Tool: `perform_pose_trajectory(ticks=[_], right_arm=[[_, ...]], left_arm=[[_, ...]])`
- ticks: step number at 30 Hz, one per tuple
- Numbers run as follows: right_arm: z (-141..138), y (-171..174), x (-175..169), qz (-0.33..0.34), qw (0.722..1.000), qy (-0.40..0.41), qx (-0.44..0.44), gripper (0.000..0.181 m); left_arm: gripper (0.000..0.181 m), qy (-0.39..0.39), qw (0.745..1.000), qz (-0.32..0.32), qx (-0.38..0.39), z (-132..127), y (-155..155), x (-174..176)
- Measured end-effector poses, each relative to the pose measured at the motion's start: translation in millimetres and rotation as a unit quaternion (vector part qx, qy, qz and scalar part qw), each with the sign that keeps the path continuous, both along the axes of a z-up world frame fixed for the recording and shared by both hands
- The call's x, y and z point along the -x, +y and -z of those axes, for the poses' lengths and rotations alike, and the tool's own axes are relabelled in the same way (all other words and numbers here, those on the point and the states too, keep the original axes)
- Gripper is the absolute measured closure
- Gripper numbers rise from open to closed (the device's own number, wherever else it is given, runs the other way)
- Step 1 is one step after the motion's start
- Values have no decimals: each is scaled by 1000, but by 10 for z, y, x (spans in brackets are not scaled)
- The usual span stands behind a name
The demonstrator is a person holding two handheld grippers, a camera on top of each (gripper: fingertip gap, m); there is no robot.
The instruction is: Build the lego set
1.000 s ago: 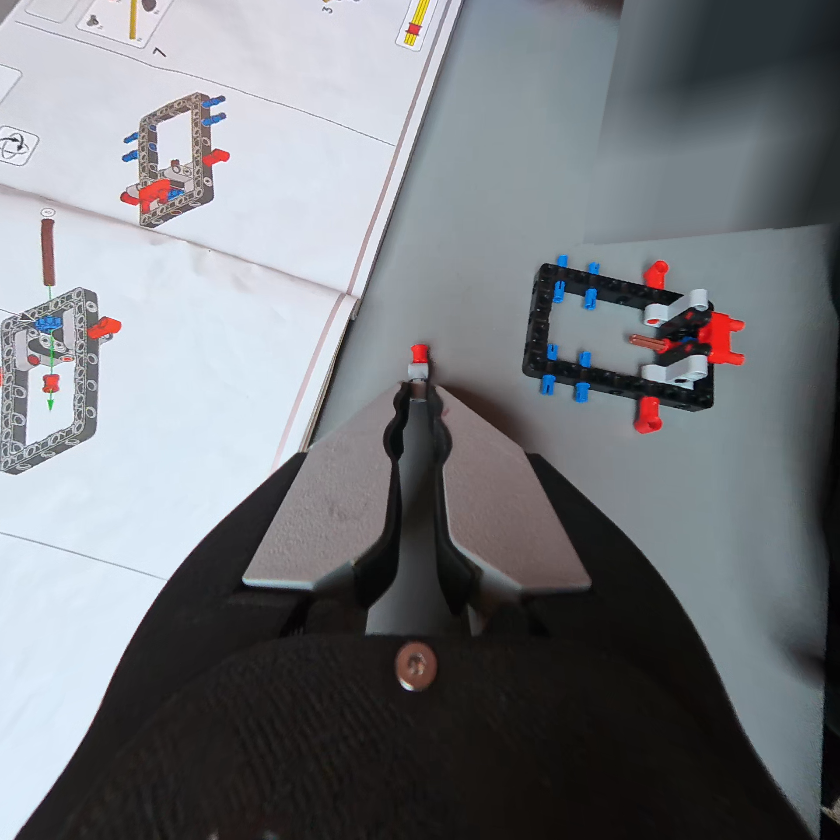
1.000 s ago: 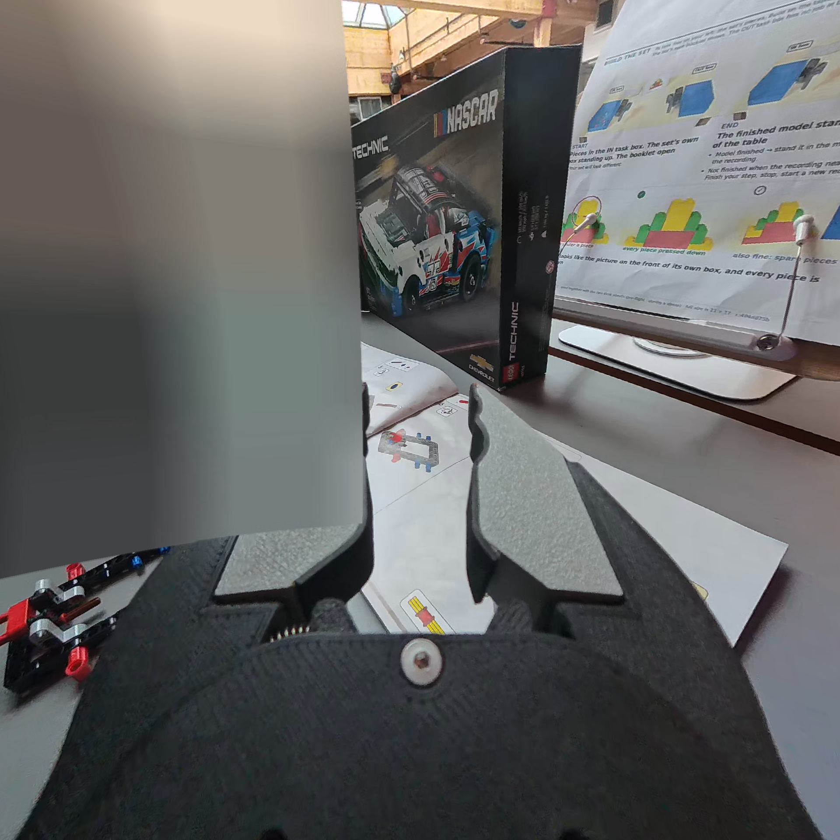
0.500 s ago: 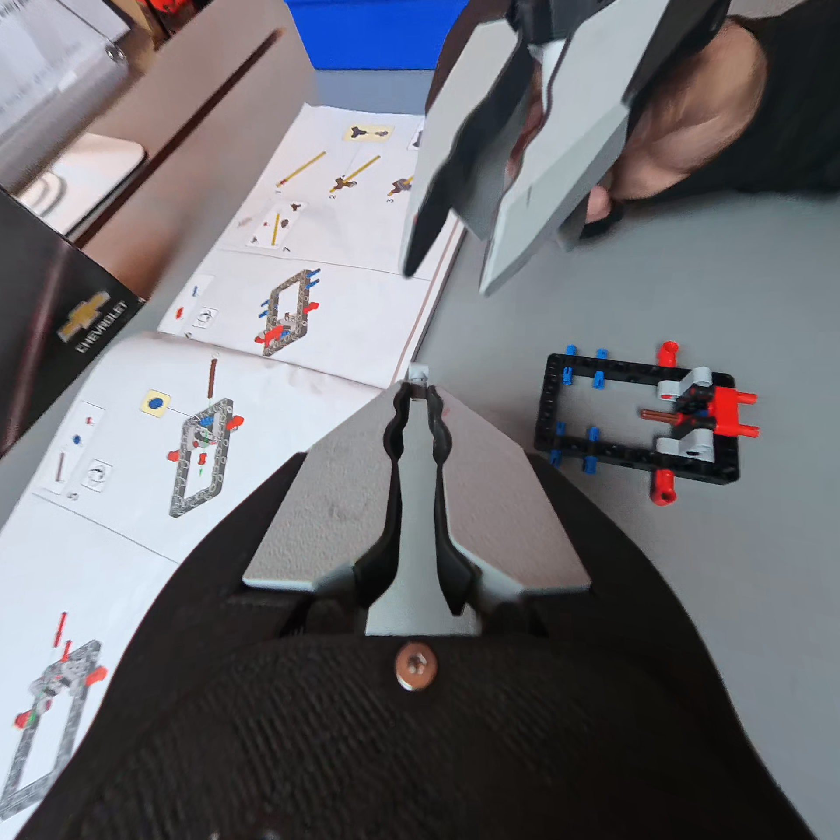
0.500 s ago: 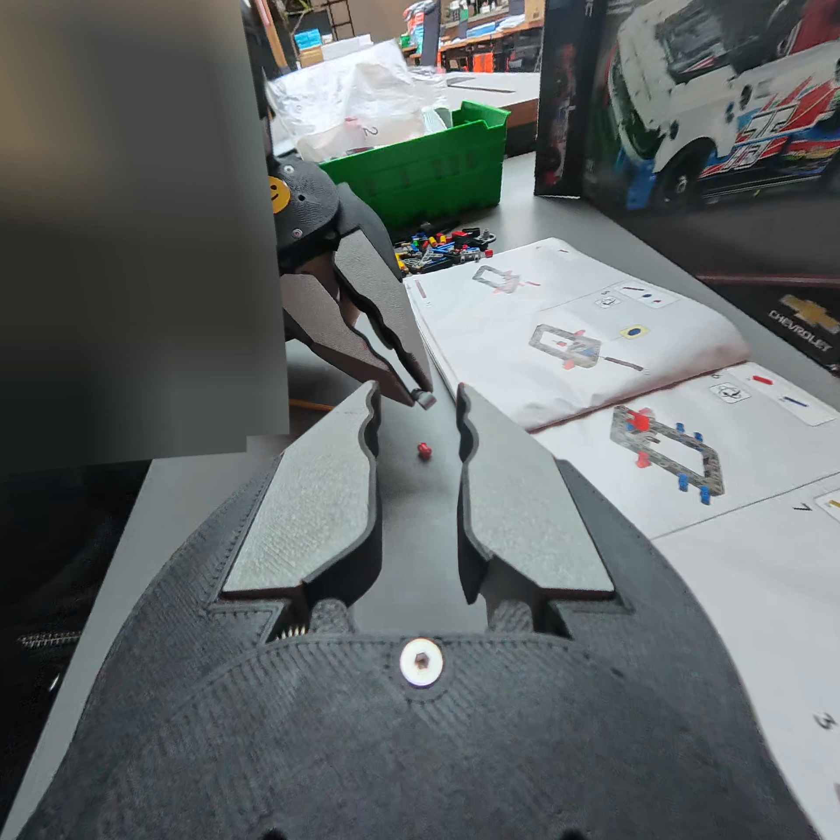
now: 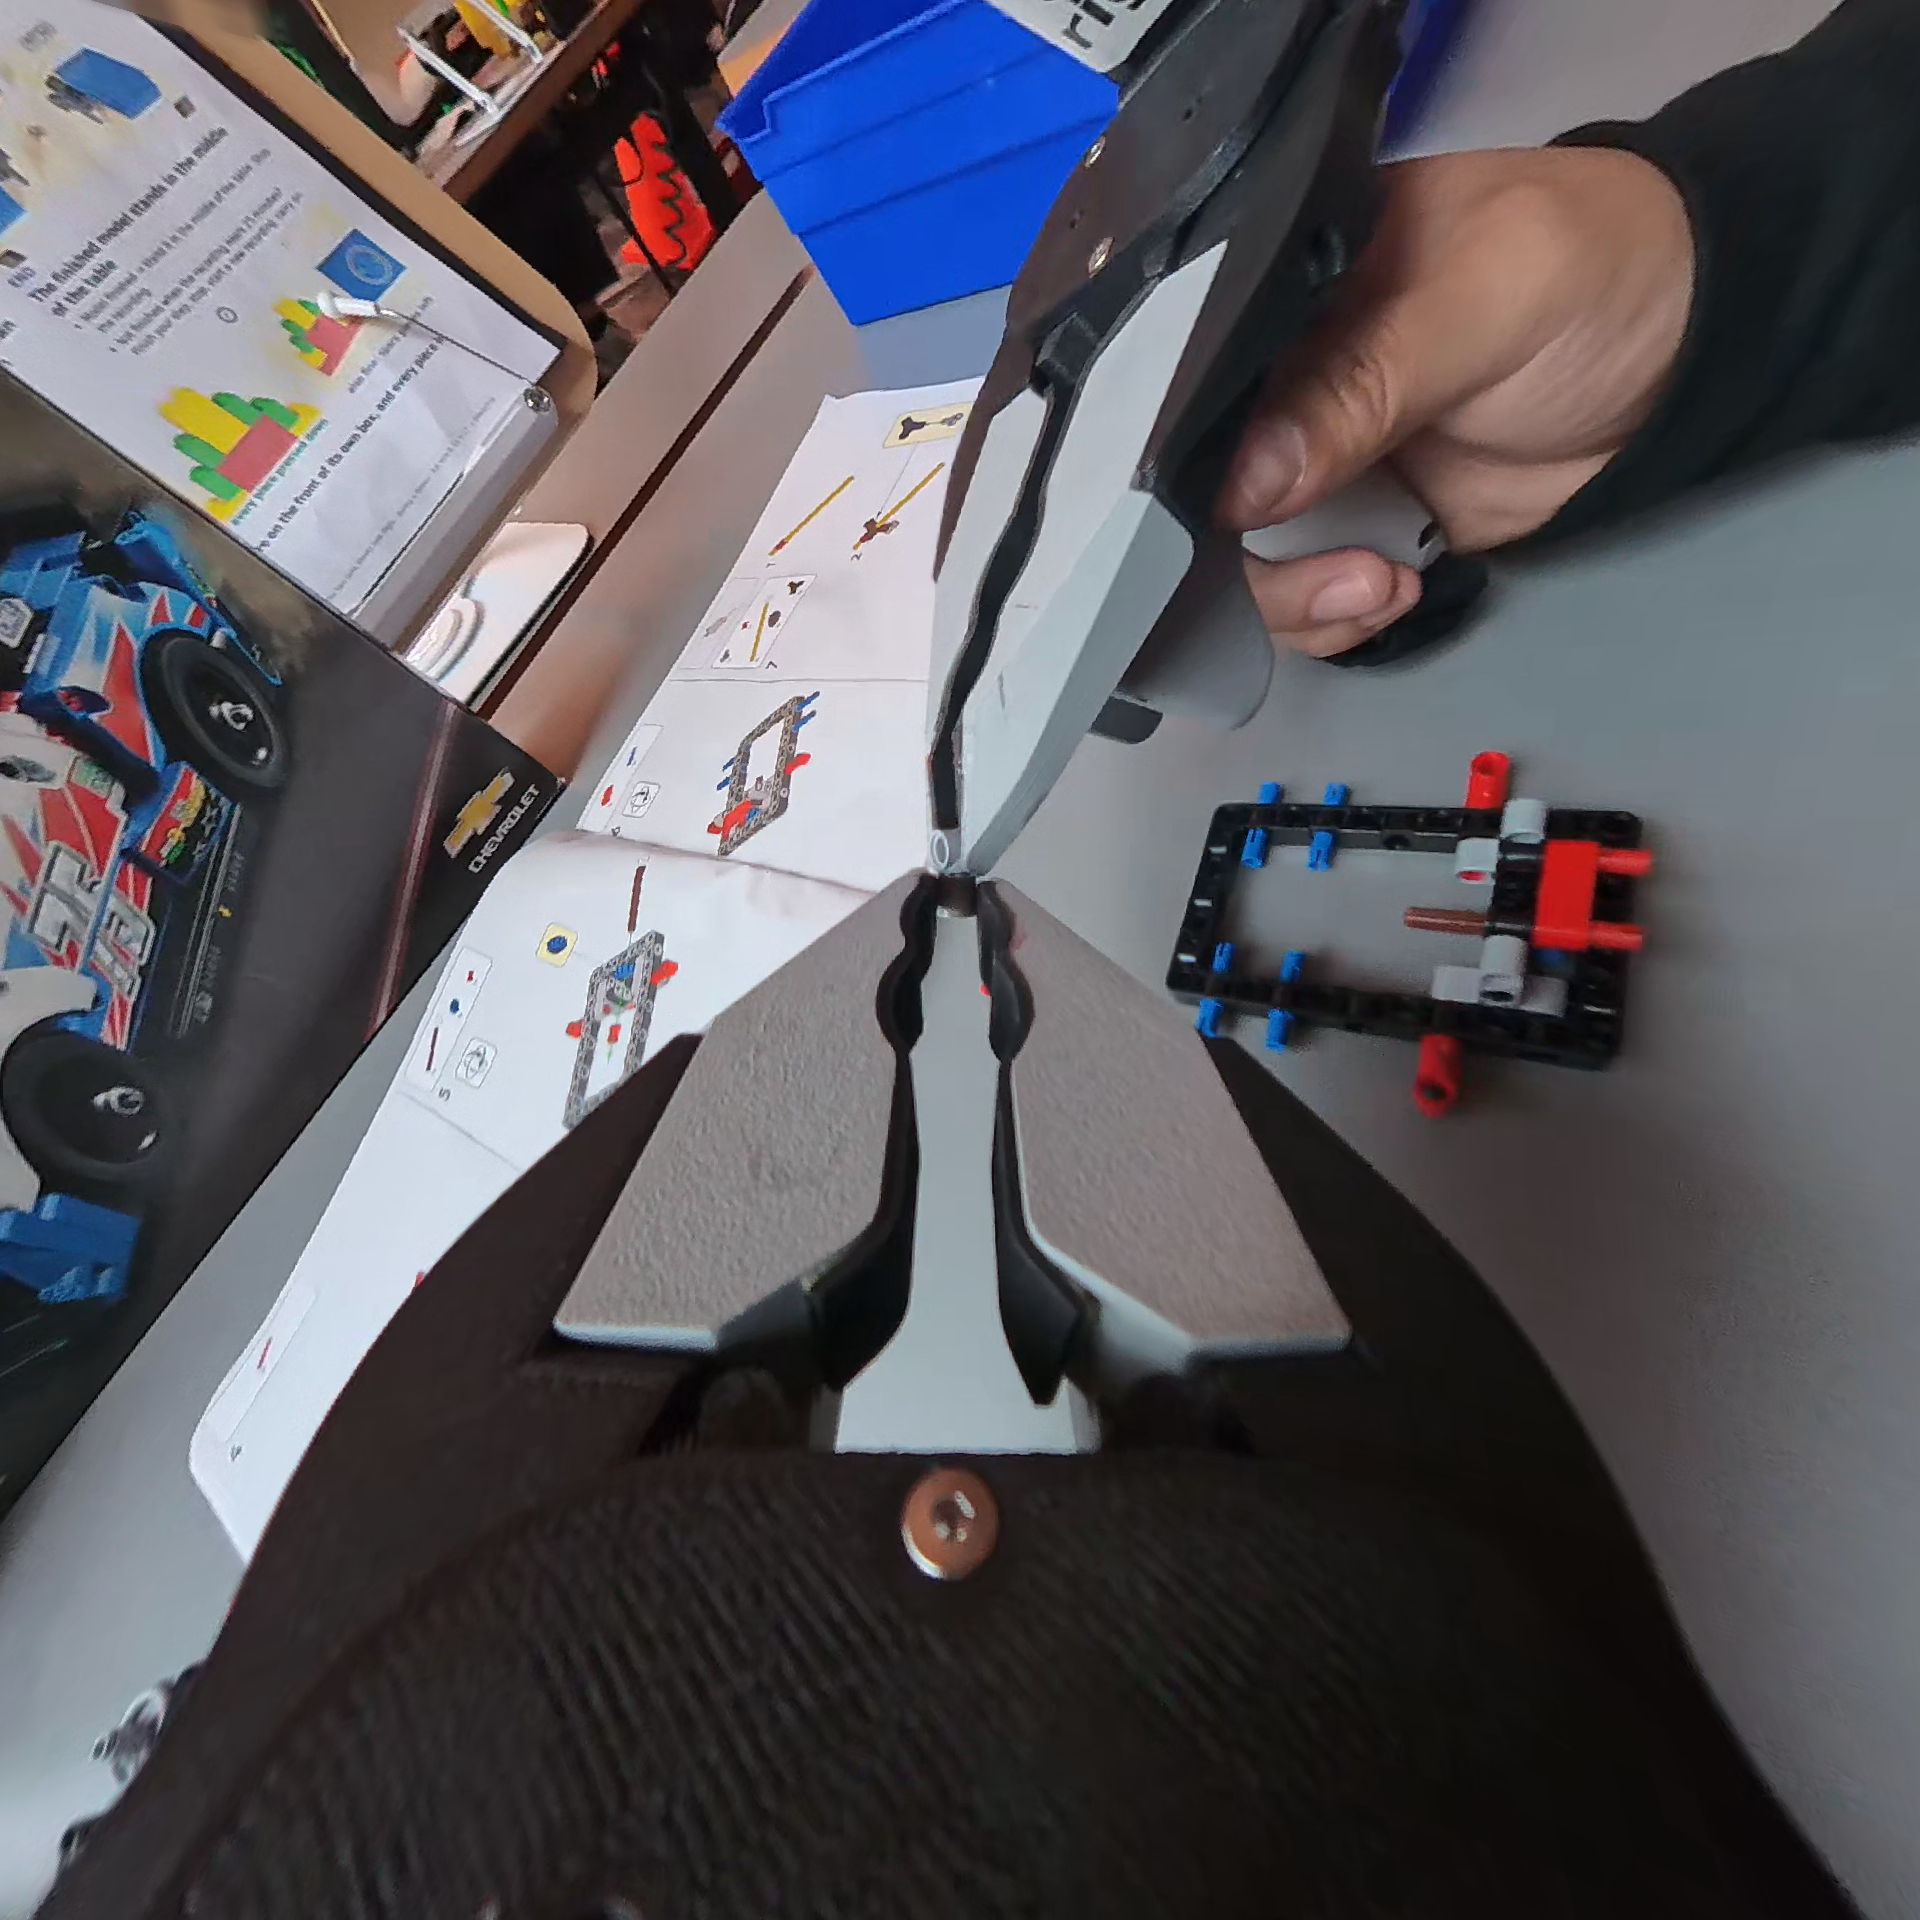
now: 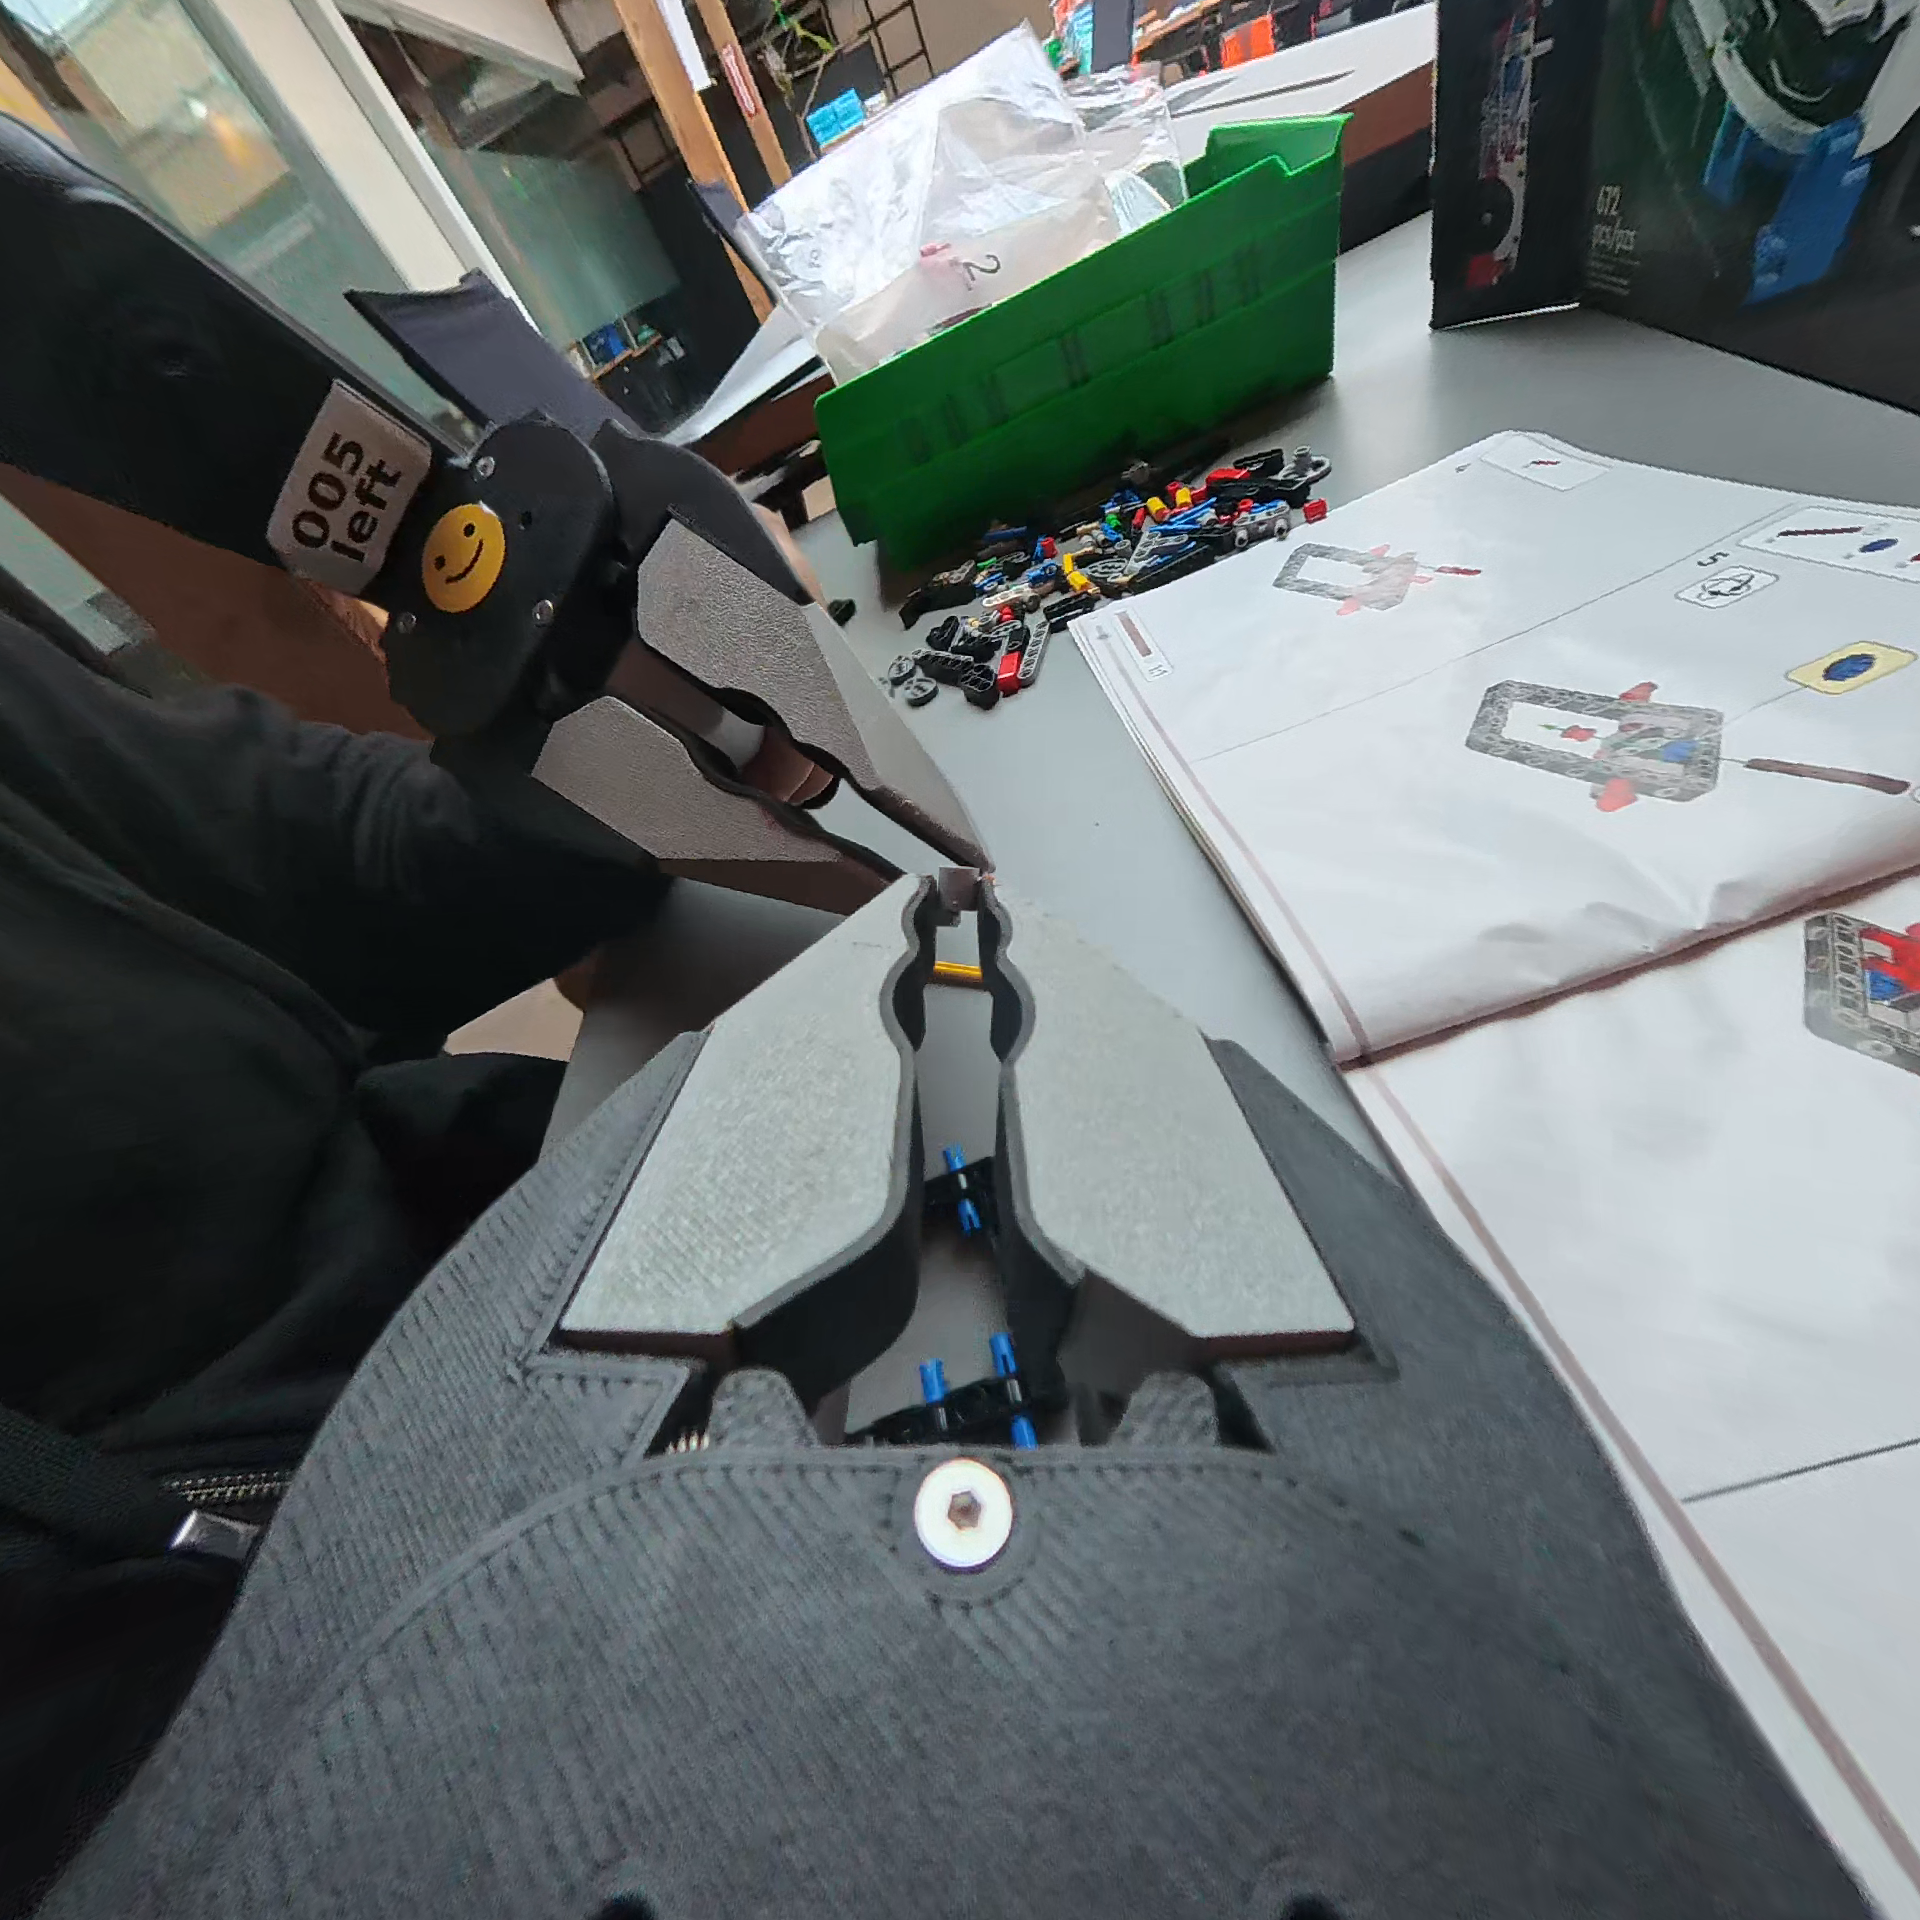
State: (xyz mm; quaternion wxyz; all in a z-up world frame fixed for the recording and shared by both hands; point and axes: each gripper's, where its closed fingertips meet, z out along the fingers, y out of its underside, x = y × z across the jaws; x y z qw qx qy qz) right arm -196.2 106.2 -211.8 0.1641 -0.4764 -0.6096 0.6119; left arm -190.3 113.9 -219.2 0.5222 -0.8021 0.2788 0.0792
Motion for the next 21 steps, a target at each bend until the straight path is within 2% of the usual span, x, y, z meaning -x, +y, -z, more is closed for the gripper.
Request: perform_pose_trajectory(ticks=[4, 7, 9, 13, 15, 17, 19, 21], right_arm=[[11, -129, 13, -9, 1000, -11, -4, 177], [-167, -146, 36, -2, 1000, 21, 16, 178], [-236, -189, 49, -15, 999, 29, 36, 178], [-174, -389, 120, -45, 998, 15, 37, 178], [-168, -494, 158, -63, 997, 8, 31, 178], [-184, -573, 227, -77, 997, 0, 20, 178], [-200, -631, 353, -94, 995, -24, -1, 178], [-220, -694, 568, -110, 992, -49, -27, 177]], left_arm=[[176, 0, 999, -33, 4, 27, -148, 48], [176, -15, 996, -82, 11, 75, -311, 182], [176, -46, 995, -90, 10, 83, -429, 201], [176, -59, 992, -105, -23, -47, -610, 271], [176, -53, 991, -125, -14, -37, -737, 373], [176, -37, 984, -175, 11, 39, -931, 622], [176, -33, 969, -243, 43, 112, -1213, 1021], [176, -85, 950, -290, 81, 191, -1508, 1376]])
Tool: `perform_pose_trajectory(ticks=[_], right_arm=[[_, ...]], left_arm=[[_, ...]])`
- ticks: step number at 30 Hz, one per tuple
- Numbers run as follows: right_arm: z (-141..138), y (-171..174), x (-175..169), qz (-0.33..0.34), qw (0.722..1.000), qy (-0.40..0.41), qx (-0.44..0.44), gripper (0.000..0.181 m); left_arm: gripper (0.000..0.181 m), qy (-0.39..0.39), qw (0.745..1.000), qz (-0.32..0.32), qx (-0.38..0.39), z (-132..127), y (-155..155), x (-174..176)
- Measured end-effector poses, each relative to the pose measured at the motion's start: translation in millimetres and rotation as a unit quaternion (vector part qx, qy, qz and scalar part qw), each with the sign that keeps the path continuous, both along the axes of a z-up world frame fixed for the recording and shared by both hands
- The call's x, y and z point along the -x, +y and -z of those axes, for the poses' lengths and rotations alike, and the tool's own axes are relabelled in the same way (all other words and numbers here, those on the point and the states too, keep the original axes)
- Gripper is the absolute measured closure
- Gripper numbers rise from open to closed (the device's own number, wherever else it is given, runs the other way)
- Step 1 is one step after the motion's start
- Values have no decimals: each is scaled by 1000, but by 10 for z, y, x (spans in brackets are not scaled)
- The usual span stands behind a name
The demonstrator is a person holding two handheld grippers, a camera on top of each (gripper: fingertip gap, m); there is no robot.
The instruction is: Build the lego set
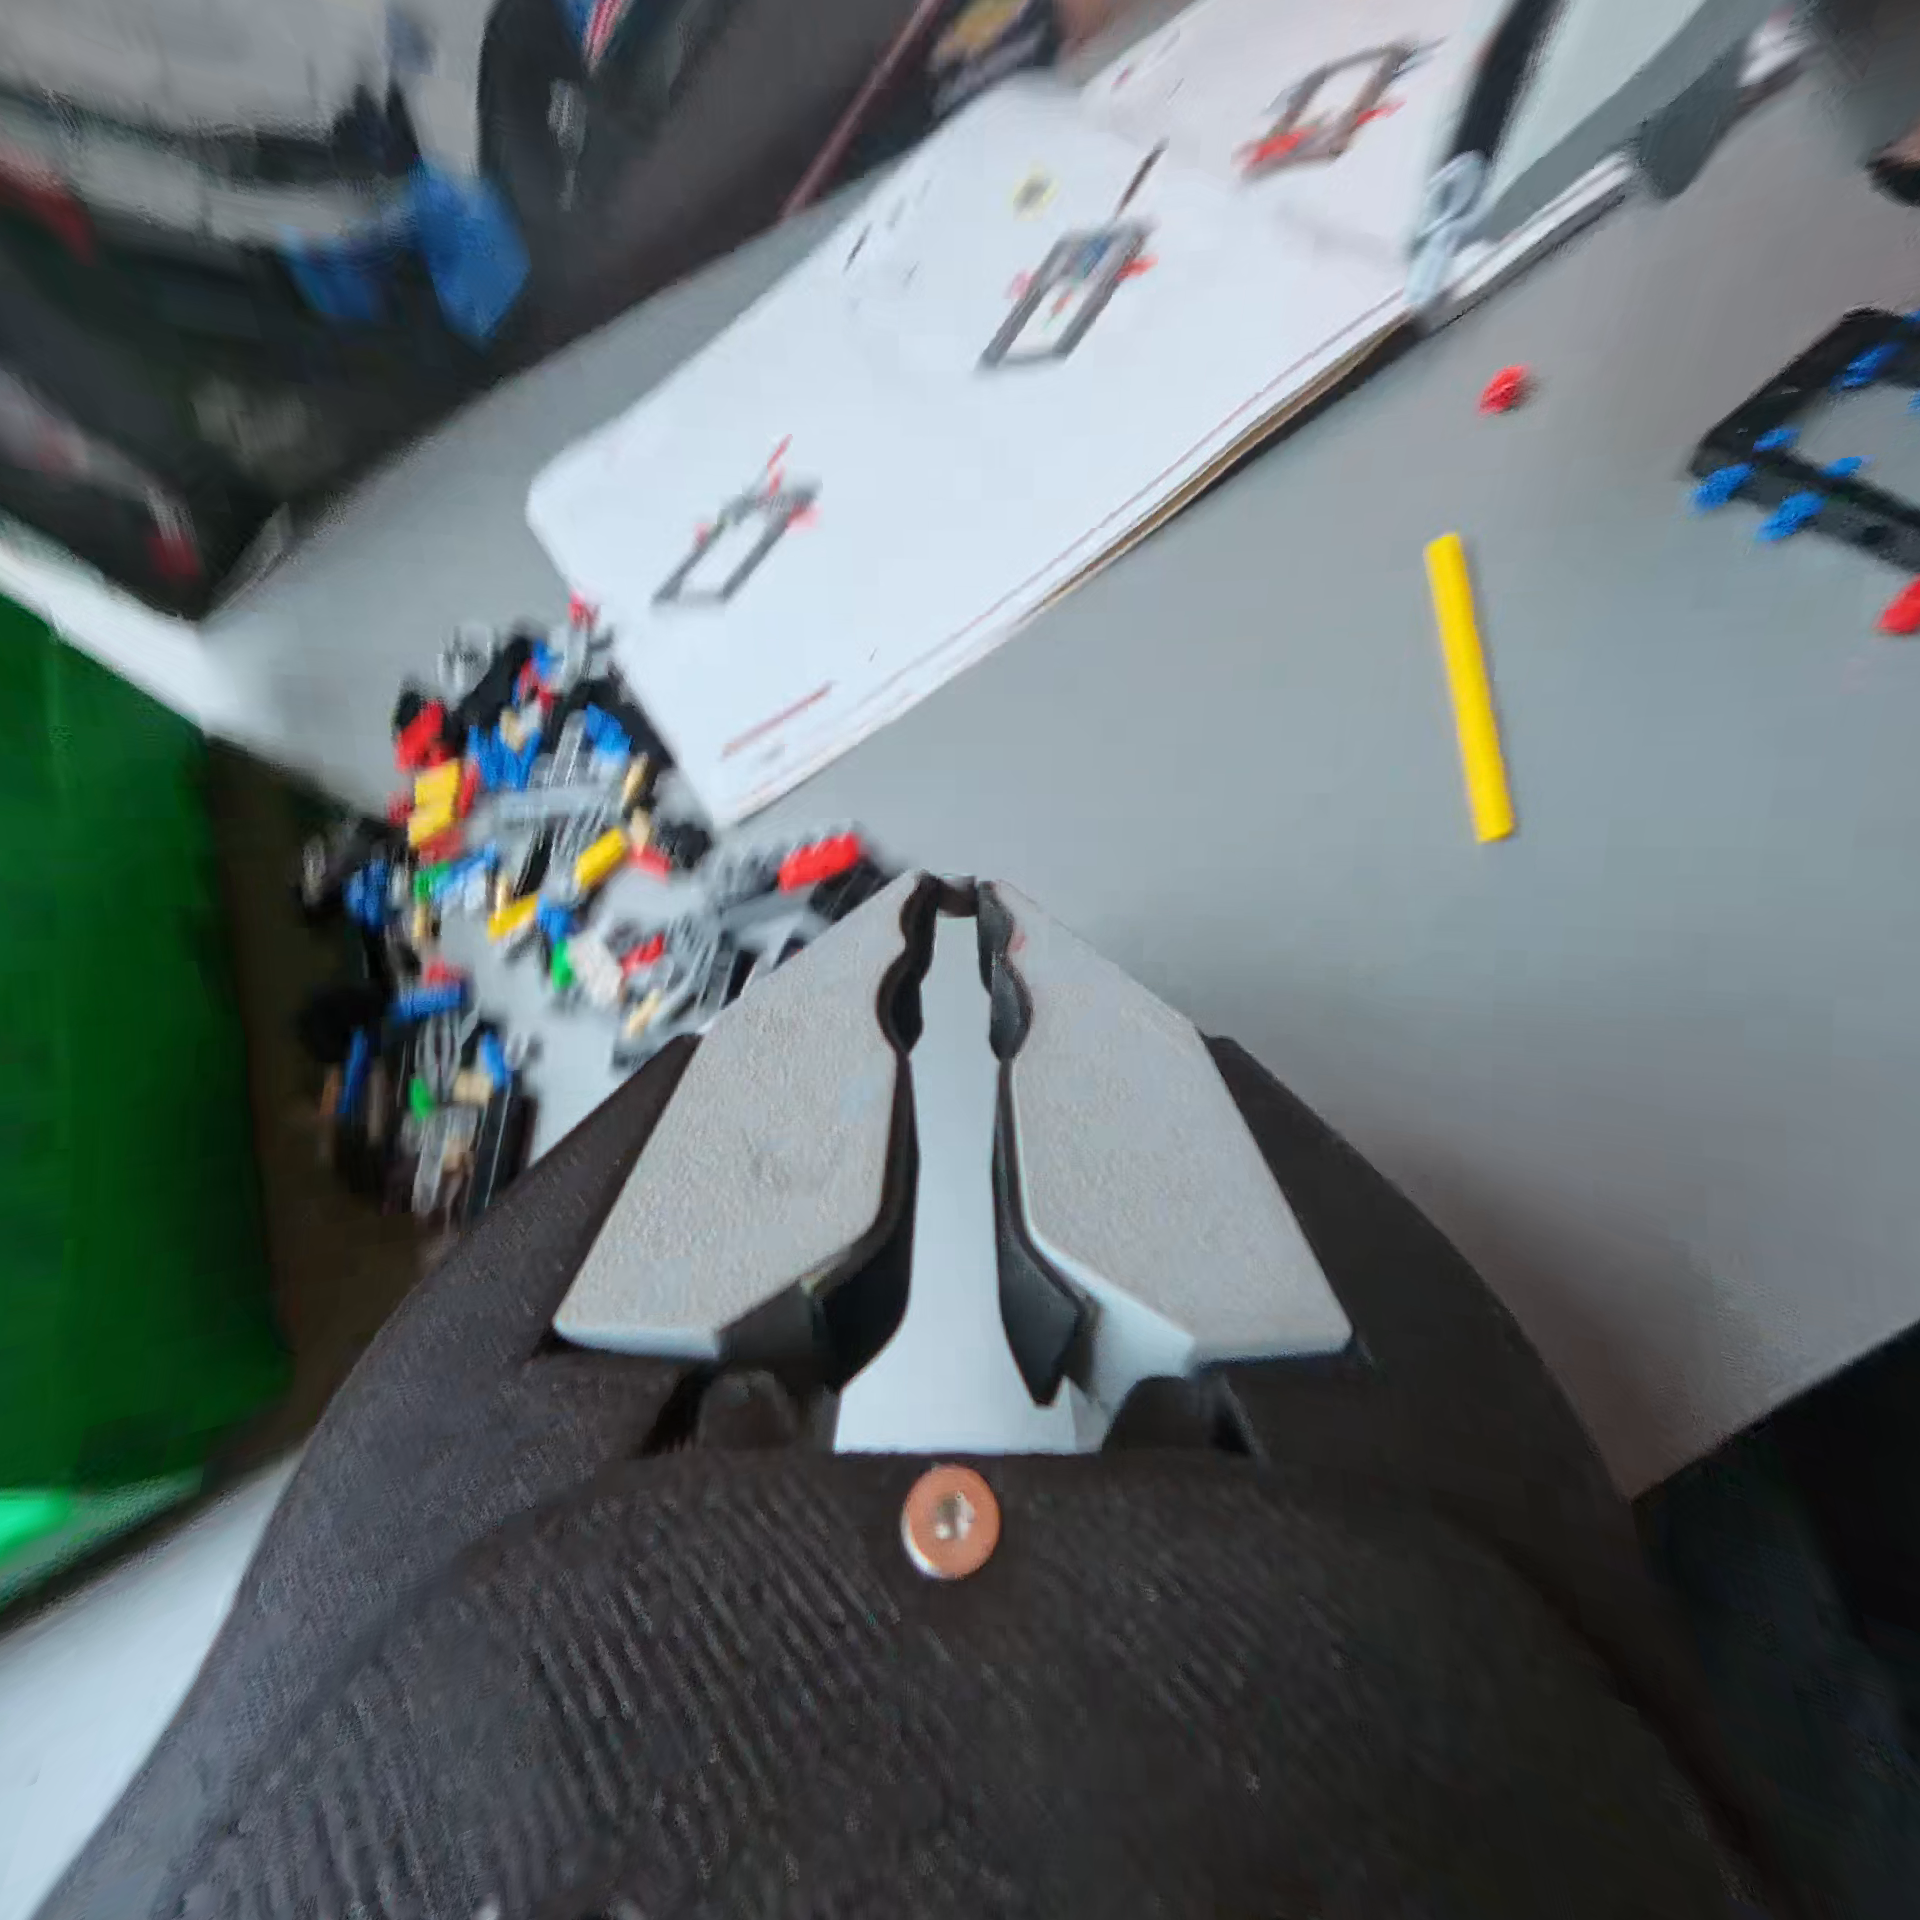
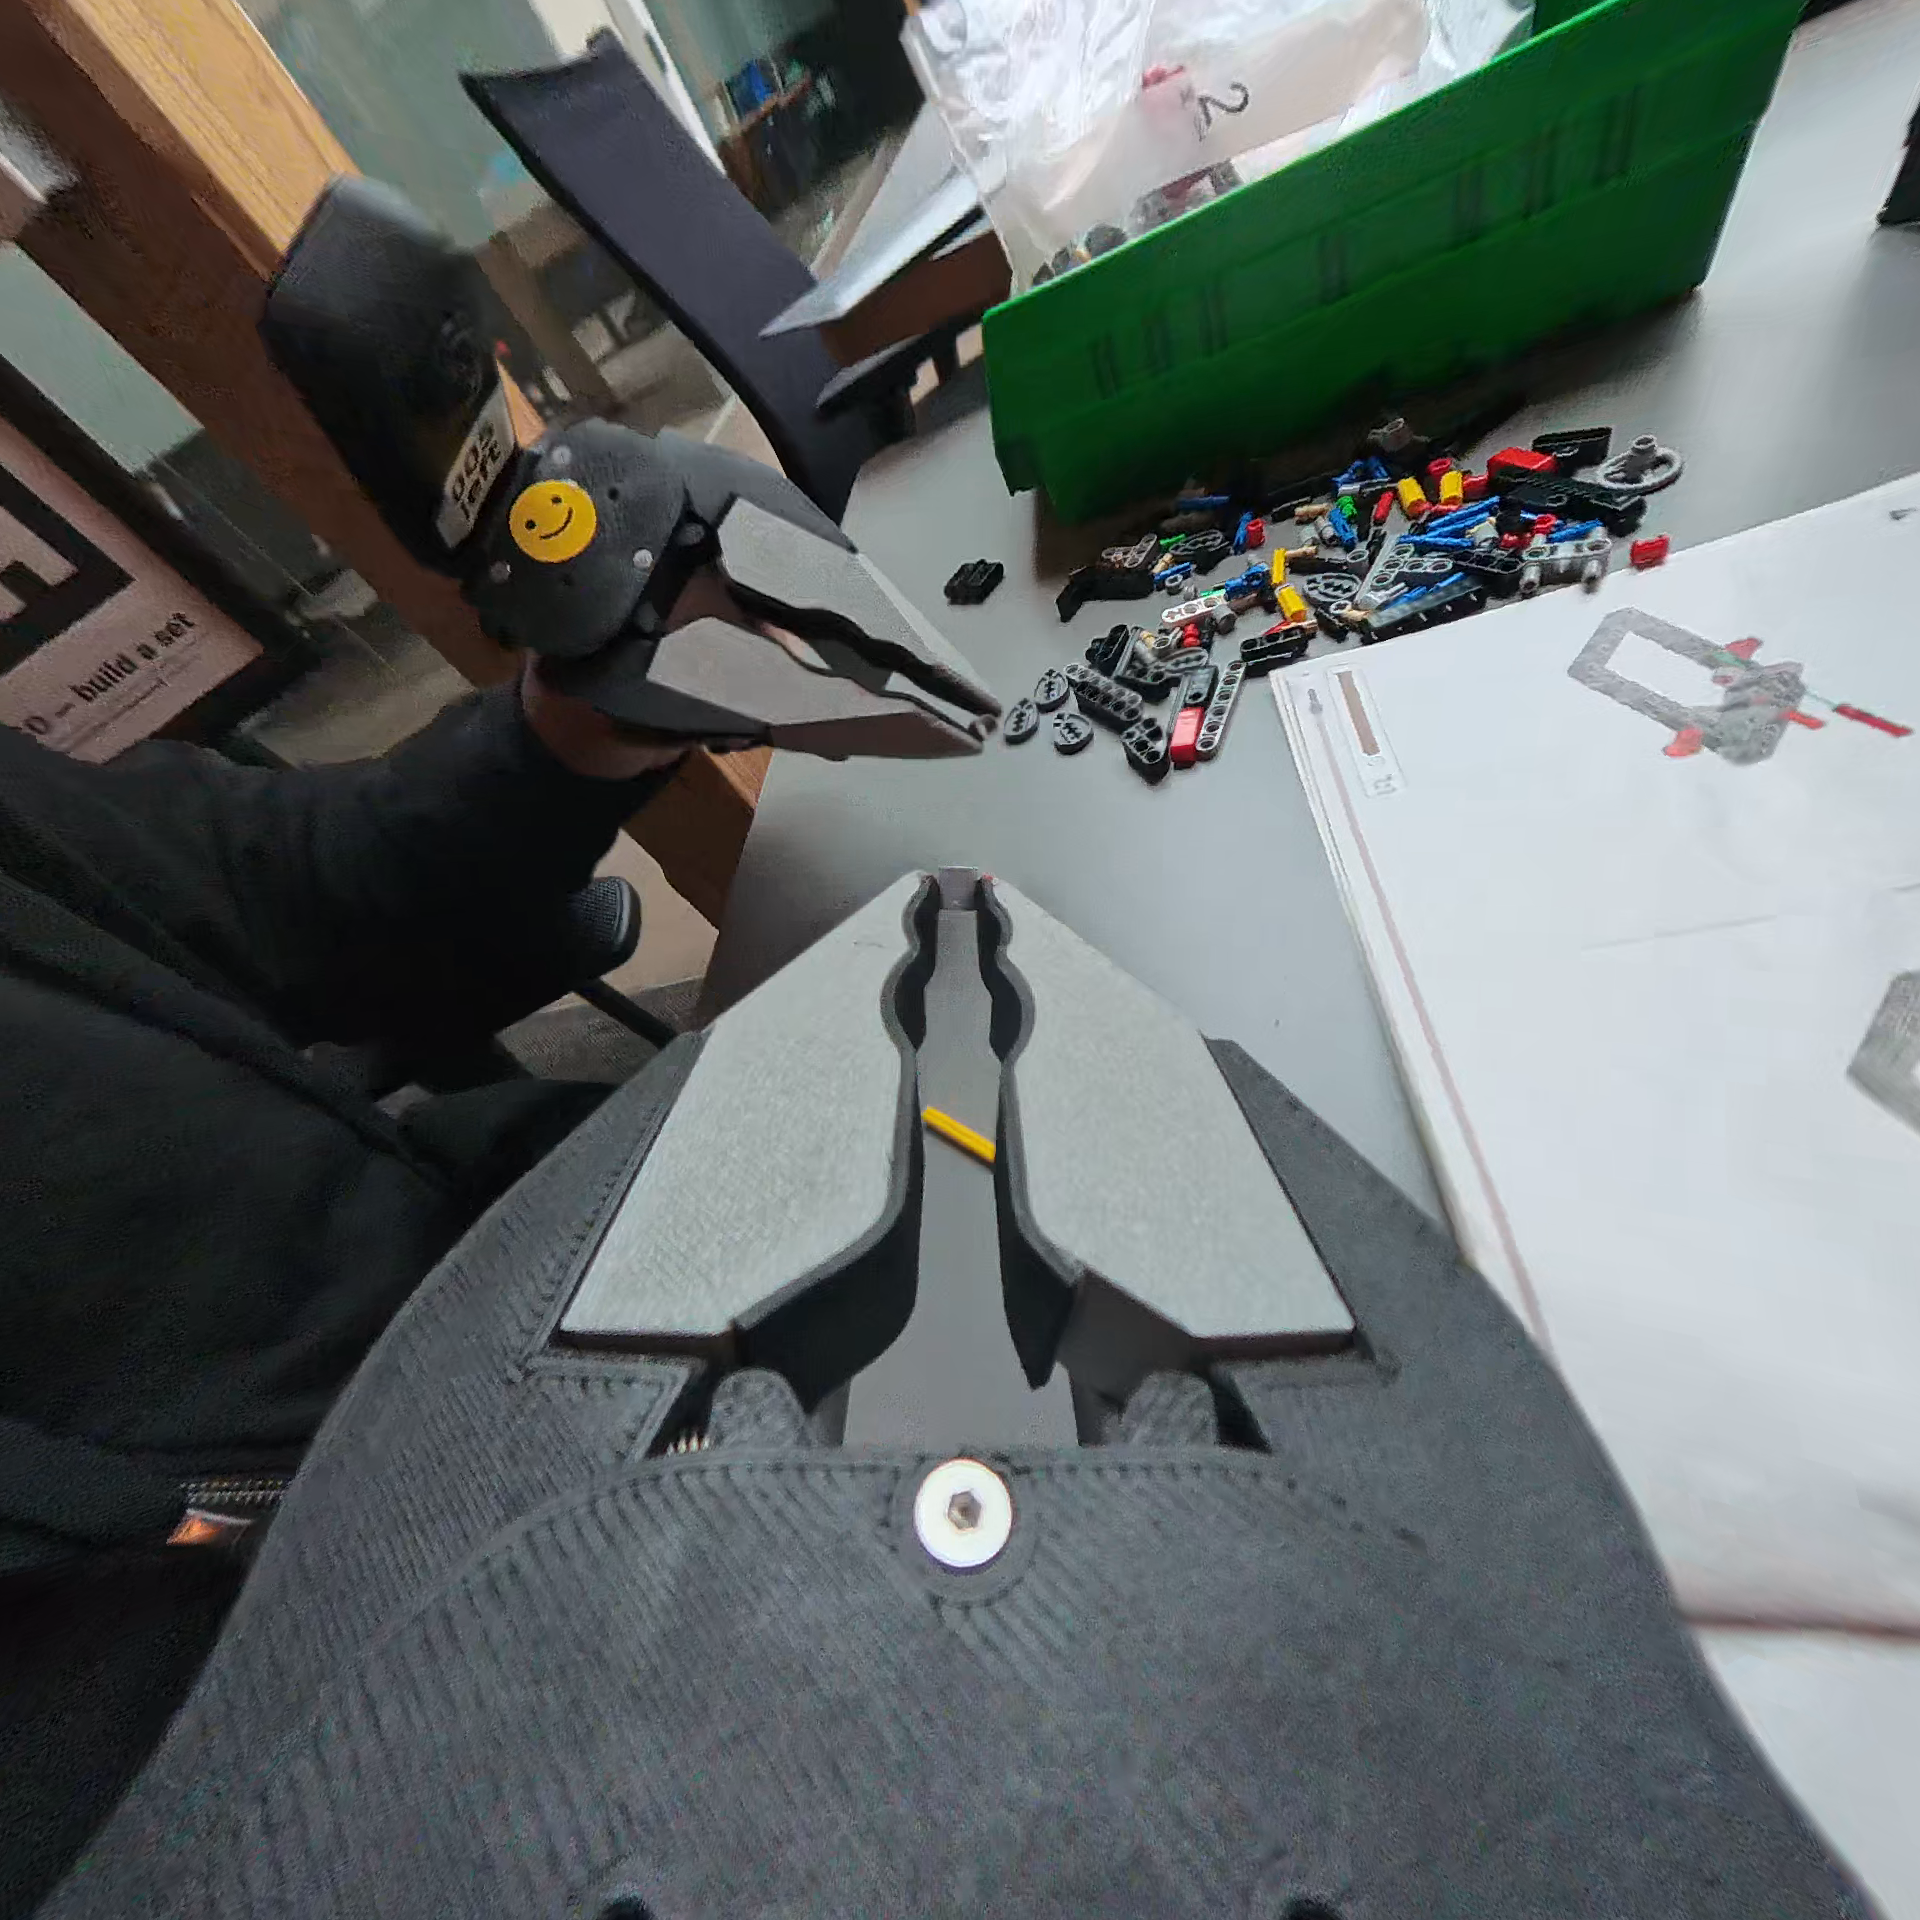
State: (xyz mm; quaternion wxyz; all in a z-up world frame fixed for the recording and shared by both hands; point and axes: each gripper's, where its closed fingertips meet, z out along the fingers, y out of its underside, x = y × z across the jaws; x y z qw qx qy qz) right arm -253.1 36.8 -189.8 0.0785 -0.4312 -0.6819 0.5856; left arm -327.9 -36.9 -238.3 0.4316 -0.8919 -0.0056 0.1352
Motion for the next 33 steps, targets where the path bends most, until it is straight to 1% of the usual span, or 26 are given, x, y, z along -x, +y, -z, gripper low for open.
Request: perform_pose_trajectory(ticks=[2, 4, 5, 6, 9, 12, 15, 17, 18, 20, 22, 23, 24, 26, 30, 33], right_arm=[[25, -95, 301, -16, 999, -24, -34, 177], [107, -246, 637, -36, 996, -49, -63, 177], [160, -338, 804, -45, 995, -61, -73, 177], [226, -444, 955, -56, 993, -73, -80, 177], [494, -721, 1309, -79, 984, -101, -121, 177], [692, -923, 1511, -100, 976, -108, -159, 177], [808, -995, 1566, -118, 967, -118, -193, 177], [818, -960, 1579, -119, 962, -95, -227, 177], [811, -943, 1587, -119, 961, -83, -237, 174], [802, -981, 1556, -141, 960, -70, -233, 166], [820, -1009, 1510, -168, 955, -70, -234, 160], [820, -1001, 1521, -169, 954, -63, -240, 156], [808, -1006, 1520, -171, 954, -57, -239, 154], [759, -1073, 1423, -199, 952, -49, -228, 145], [783, -1080, 1369, -208, 938, 1, -276, 142], [761, -1126, 1338, -210, 937, 16, -278, 146]], left_arm=[[176, -65, 997, -50, 18, 75, -259, 344], [176, -127, 987, -83, 47, 218, -454, 601], [176, -149, 982, -101, 52, 274, -510, 717], [176, -167, 979, -105, 49, 313, -529, 777], [170, -172, 978, -110, 30, 368, -535, 905], [161, -169, 981, -92, 23, 406, -493, 908], [157, -158, 984, -77, 24, 436, -495, 895], [159, -147, 987, -68, 8, 387, -518, 871], [159, -141, 988, -66, -1, 359, -534, 864], [160, -133, 989, -58, -18, 324, -550, 833], [161, -125, 990, -54, -23, 328, -552, 807], [163, -119, 991, -54, -21, 325, -551, 800], [165, -108, 992, -54, -26, 297, -542, 797], [171, -90, 994, -51, -40, 206, -514, 790], [180, -97, 993, -36, -58, 99, -391, 734], [180, -103, 993, -23, -45, 152, -272, 688]])
